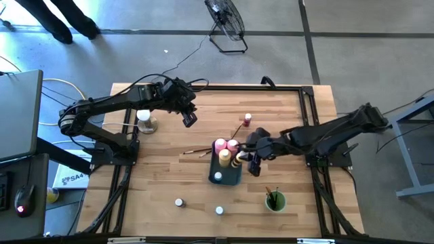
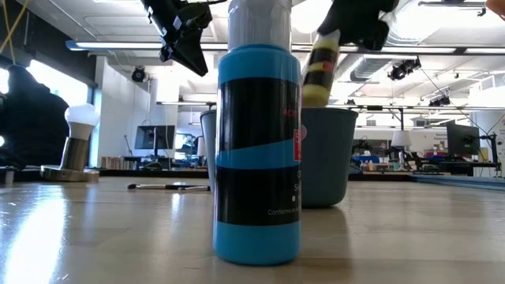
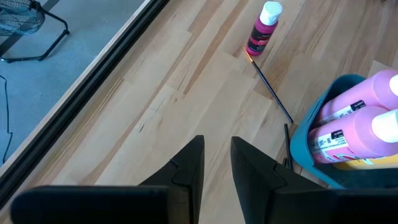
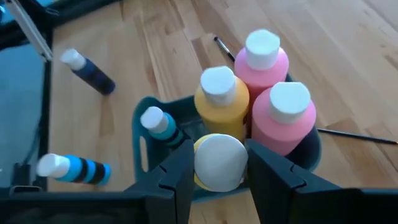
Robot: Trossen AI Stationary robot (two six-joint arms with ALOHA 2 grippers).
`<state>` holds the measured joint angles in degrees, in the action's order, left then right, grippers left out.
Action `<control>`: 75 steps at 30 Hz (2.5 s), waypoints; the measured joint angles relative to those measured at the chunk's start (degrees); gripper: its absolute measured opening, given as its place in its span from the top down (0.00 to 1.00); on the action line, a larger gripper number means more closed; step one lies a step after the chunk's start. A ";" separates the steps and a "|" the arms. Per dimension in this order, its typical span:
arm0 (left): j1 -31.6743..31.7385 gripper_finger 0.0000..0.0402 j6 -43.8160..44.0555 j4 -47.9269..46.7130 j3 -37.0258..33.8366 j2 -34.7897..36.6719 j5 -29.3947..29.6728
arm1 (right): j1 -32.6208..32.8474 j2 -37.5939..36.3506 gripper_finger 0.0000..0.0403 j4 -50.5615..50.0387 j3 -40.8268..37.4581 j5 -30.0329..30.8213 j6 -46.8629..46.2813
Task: Pick & Place Paint Supplies
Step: Put the small yellow and black paint bottle into the blue bin, then put the small pink and black paint bottle into the blue bin
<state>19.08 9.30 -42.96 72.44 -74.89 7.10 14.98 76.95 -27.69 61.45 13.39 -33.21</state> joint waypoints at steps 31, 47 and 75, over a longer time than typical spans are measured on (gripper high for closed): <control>0.00 0.81 0.00 -0.05 0.00 0.00 -0.01 | -0.28 13.39 0.70 2.94 -0.02 7.10 1.79; 0.01 0.81 0.00 -0.04 0.00 0.00 -0.01 | -1.29 13.39 0.72 2.66 -1.62 6.01 1.88; 0.01 0.81 0.00 -0.04 0.00 0.00 0.01 | -1.27 12.16 0.64 4.34 -1.49 4.14 6.12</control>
<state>19.09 9.30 -43.00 72.44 -74.89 7.11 13.72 89.11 -23.35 59.96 17.52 -27.09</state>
